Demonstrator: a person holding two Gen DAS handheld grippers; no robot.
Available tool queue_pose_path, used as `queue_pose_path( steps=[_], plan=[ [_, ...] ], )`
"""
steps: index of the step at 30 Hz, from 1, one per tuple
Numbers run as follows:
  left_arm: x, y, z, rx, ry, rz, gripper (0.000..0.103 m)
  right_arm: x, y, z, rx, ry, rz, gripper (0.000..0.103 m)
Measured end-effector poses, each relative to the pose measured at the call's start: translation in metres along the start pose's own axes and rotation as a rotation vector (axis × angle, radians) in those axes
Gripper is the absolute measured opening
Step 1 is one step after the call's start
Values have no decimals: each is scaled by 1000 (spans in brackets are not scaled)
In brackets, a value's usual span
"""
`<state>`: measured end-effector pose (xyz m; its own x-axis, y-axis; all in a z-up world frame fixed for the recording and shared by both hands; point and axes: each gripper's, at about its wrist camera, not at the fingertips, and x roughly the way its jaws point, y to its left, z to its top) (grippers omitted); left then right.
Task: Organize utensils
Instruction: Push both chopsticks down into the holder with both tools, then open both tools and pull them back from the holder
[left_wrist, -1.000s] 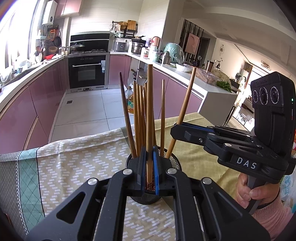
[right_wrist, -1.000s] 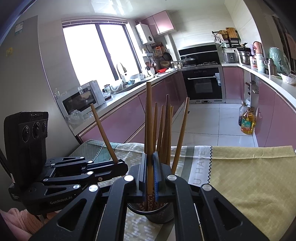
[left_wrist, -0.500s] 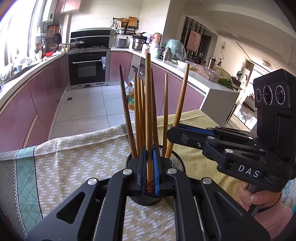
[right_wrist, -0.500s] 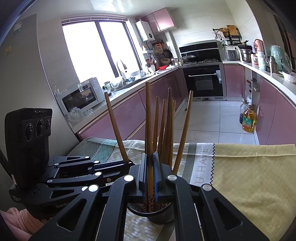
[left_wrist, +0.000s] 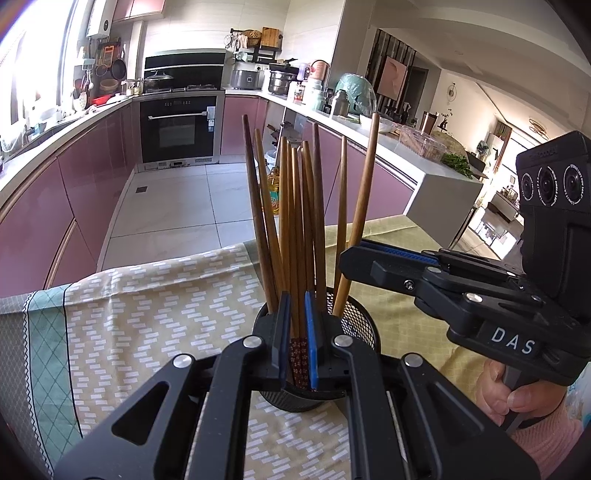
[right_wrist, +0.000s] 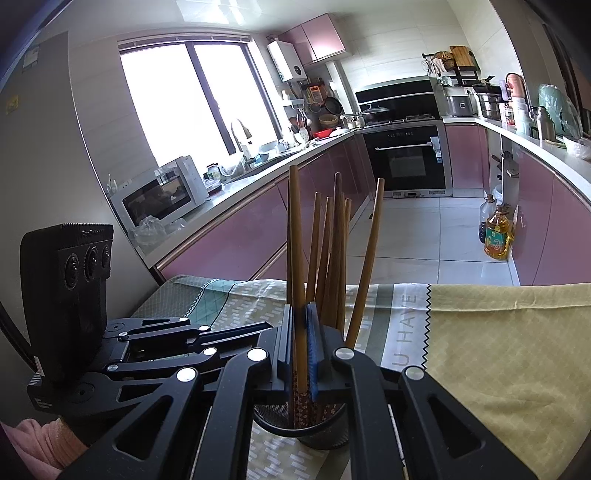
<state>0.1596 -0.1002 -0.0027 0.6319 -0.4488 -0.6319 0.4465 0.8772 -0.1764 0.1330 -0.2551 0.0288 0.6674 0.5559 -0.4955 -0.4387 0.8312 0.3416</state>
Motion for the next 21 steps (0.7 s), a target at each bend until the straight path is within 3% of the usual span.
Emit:
queue_pose_path(
  steps=[7,12,21],
  plan=[
    [-1,1,-2,-5,-3,3,10,0,-2,0,6,-5,-6,9],
    [-2,3,-3,-11,-10,7,17,-1,-2,-1,5,-17,-15,23],
    [-6,7,-8,-25,-26,18,29,0,1,-1,-1,-18,-15,23]
  ],
)
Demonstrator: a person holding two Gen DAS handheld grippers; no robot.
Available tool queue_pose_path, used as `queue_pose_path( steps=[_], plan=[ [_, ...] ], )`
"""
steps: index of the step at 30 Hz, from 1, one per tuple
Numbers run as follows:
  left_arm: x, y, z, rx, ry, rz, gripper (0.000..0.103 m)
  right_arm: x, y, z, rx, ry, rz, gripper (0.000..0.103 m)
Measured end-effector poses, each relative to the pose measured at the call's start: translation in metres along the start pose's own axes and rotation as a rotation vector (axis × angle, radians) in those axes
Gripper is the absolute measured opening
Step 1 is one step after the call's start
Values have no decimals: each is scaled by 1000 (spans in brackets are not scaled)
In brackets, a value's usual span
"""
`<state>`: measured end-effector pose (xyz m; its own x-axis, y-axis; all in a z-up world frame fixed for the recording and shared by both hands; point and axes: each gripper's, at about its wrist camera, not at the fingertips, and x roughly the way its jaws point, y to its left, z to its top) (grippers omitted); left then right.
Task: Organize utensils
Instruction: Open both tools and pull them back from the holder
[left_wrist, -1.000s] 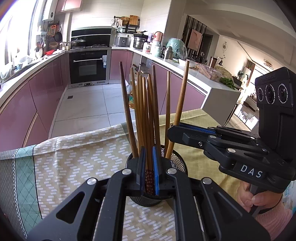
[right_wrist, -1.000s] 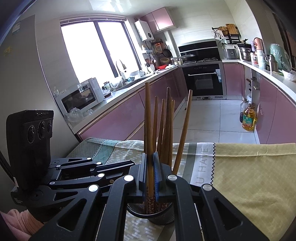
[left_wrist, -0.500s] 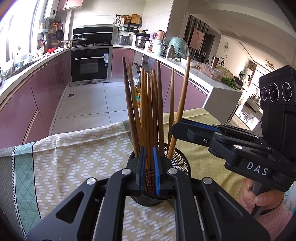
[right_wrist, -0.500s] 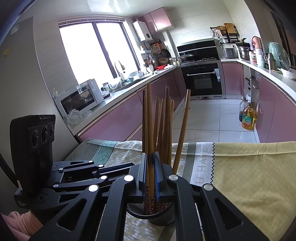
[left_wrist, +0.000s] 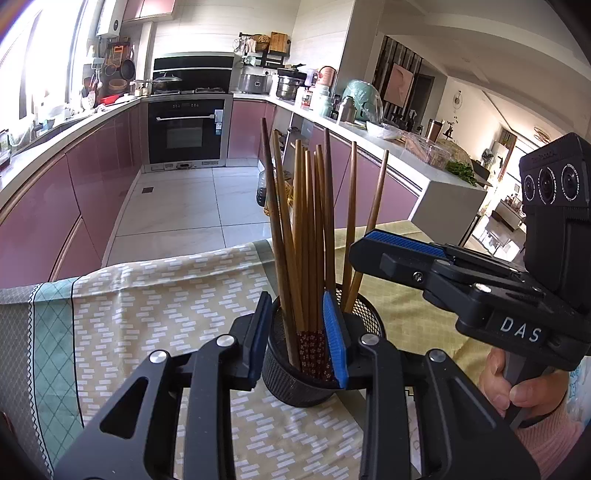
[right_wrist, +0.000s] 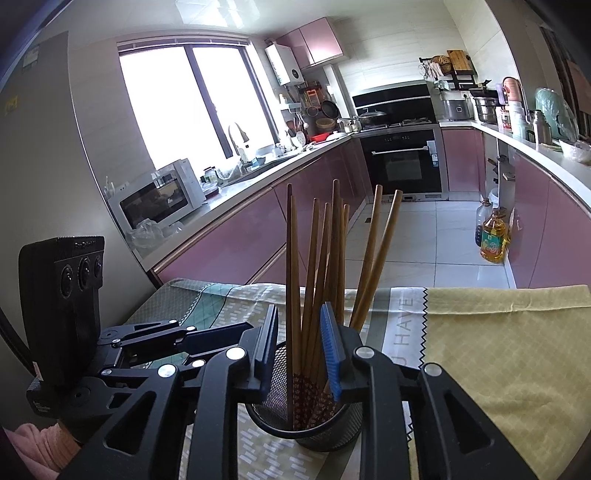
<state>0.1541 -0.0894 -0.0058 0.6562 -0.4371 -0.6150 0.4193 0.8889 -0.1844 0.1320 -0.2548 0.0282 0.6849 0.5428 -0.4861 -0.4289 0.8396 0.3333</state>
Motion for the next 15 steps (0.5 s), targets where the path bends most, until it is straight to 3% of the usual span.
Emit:
queue_pose_path(
  steps=[3,9,11,12,13,15],
  plan=[
    [-2,3,-2,-5,-6,4,32,-1,1,-1,-2,-4,-1,23],
    [-9,3,-6,6,-34,25,42,-10,6,-7,-11,-24,-16,40],
    [-14,3,-9,10,-54,43,57,-17,9,-9,-21,-46,-35,55],
    [-18,4,-11,12,-65,54,58,-21,10,-10,-24,-59,-46,62],
    [-21,4,-13,14,-75,66,59,-24,11,-11,-27,-69,-55,63],
    [-29,6,-18,13,-96,87,71,-31,12,-14,-34,-86,-74,70]
  ],
)
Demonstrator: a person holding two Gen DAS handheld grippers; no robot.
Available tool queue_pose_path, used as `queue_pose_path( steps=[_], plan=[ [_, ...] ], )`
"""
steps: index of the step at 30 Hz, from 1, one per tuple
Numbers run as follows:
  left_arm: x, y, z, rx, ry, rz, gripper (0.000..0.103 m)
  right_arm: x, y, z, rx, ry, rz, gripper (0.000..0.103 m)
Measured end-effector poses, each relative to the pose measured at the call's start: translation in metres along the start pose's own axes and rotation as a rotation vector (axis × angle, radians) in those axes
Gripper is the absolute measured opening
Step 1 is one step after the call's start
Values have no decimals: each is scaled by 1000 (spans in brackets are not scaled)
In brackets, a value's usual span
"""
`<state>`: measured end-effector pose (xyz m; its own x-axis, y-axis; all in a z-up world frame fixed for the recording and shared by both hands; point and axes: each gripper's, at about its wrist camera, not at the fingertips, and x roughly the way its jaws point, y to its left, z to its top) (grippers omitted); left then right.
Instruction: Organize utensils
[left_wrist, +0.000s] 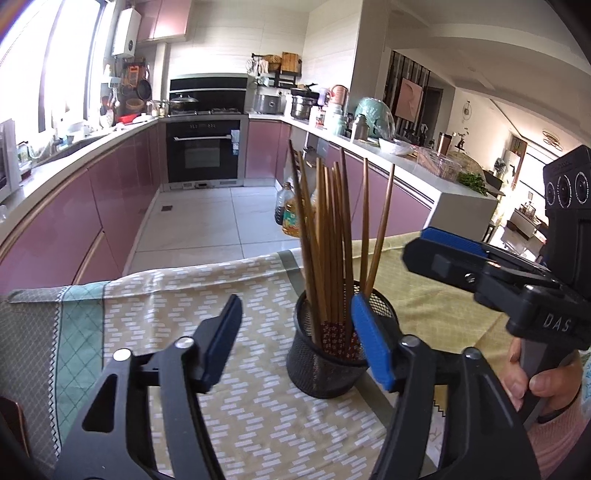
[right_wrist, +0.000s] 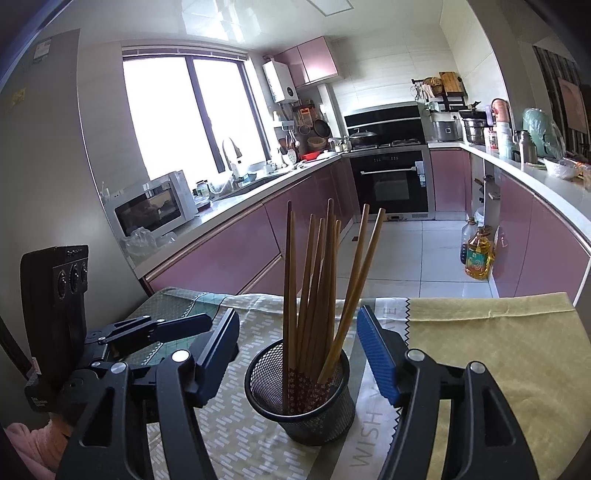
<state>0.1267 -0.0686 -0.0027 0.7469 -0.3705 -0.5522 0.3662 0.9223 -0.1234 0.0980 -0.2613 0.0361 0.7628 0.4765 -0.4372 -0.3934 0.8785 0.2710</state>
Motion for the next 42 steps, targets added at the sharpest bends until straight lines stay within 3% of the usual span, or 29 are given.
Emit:
queue_pose_path(
  steps=[1,3,5,8,13,27,42],
  plan=[
    [-6,2,-2,-2,-19,15,80,-3,0,-2,2,-9,-7,76],
    [-17,6,-7,-3,-57,44,85,-8,2,-7,-2,-23,-21,79],
    [-29,10,-12,-6,-94,73,98,-11,5,-14,-16,-29,-52,86],
    [-44,12,-23,-3,-128,106,98,-17,12,-26,-39,-57,-90,97],
    [-61,16,-35,-6,-157,162,98,-23,21,-42,-68,-84,-149,96],
    [-105,16,-61,-17,-301,285,98,-41,58,-69,-155,-201,-205,96],
    [-121,13,-71,-32,-363,325,98,-53,72,-82,-166,-242,-219,96]
  ],
)
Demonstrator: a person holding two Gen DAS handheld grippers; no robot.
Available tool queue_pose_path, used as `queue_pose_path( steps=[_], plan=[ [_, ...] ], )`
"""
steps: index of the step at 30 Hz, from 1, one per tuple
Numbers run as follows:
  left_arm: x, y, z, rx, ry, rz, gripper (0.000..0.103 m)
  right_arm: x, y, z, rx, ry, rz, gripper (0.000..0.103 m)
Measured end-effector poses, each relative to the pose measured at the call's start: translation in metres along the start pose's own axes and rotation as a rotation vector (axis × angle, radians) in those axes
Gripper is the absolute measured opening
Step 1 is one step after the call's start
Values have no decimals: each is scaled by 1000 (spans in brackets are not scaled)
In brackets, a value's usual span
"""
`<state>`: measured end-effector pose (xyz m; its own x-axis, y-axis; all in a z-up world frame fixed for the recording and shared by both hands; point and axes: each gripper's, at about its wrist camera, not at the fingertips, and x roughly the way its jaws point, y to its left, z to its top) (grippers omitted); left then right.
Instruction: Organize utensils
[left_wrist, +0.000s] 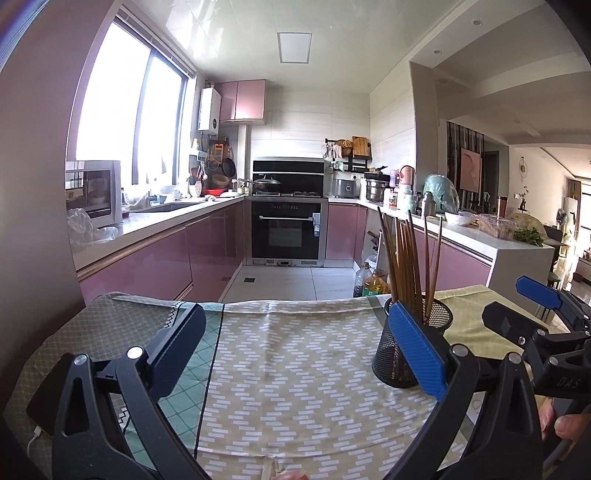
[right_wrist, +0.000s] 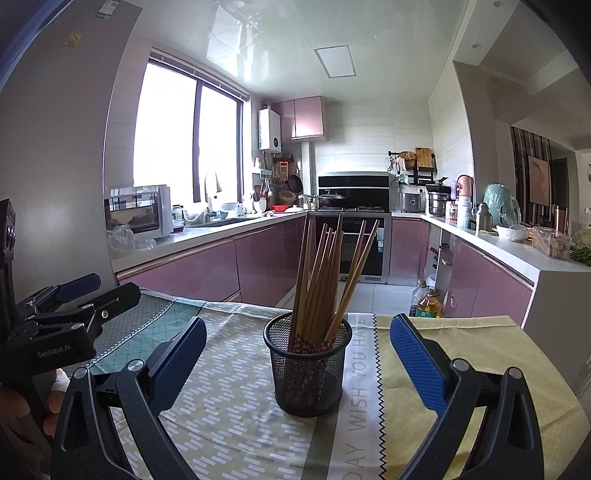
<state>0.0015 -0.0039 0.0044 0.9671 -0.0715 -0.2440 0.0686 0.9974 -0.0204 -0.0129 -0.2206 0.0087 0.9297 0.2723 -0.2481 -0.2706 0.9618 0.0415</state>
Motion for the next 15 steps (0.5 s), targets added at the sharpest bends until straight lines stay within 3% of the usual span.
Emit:
queue_pose_path(
  steps=[15],
  plan=[
    [-8,4,-1,-8,-21,15,98,-3,4,-2,-2,0,3,96]
  ],
)
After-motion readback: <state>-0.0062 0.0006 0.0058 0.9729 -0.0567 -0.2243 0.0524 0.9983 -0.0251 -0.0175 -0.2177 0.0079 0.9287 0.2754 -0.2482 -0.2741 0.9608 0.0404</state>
